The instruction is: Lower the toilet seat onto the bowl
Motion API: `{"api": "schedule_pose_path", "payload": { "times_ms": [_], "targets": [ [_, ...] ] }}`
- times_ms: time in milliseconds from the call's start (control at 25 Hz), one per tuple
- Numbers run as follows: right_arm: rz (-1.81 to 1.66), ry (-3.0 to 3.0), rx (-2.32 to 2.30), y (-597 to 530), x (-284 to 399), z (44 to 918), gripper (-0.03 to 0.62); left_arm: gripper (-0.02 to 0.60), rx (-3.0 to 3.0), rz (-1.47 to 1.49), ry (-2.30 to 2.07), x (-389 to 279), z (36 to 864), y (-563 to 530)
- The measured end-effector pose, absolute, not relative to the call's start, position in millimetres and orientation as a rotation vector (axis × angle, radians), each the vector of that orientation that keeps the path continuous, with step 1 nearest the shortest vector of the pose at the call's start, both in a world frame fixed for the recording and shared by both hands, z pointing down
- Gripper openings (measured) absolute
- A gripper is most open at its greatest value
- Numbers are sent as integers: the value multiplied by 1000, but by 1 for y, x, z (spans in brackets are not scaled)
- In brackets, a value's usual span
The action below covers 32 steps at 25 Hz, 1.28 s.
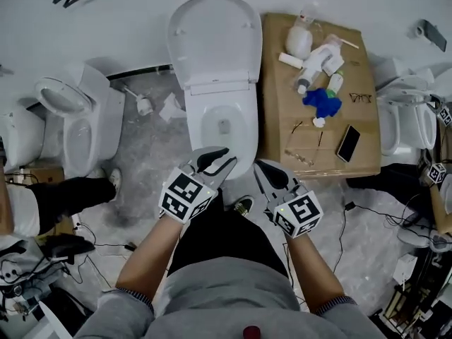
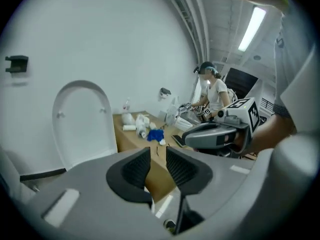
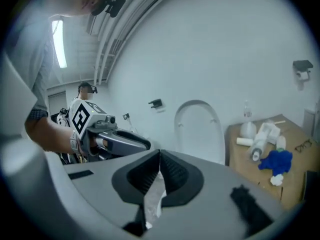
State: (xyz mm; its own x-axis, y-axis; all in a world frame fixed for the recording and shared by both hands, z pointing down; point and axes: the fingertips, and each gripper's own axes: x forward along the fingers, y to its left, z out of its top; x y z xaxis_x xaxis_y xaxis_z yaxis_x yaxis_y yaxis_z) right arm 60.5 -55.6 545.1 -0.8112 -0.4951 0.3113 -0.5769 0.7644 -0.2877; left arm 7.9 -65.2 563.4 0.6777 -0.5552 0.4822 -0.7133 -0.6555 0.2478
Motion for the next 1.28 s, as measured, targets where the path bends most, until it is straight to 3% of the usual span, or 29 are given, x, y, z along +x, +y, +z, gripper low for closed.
{"api": "schedule_pose_path", "payload": {
  "times_ms": [240,640,1280],
  "targets": [
    [416,-2835,749,-49,36,457,15,11,2572,364,-1148,-7,464,-53],
    [300,-2929,643,-39,19,370,14,9,2651,241,-1257,-22,368,-34],
    [116,-2982,624,-31,7,318,14,9,2742,130,-1298,-25,325,-25]
  ]
}}
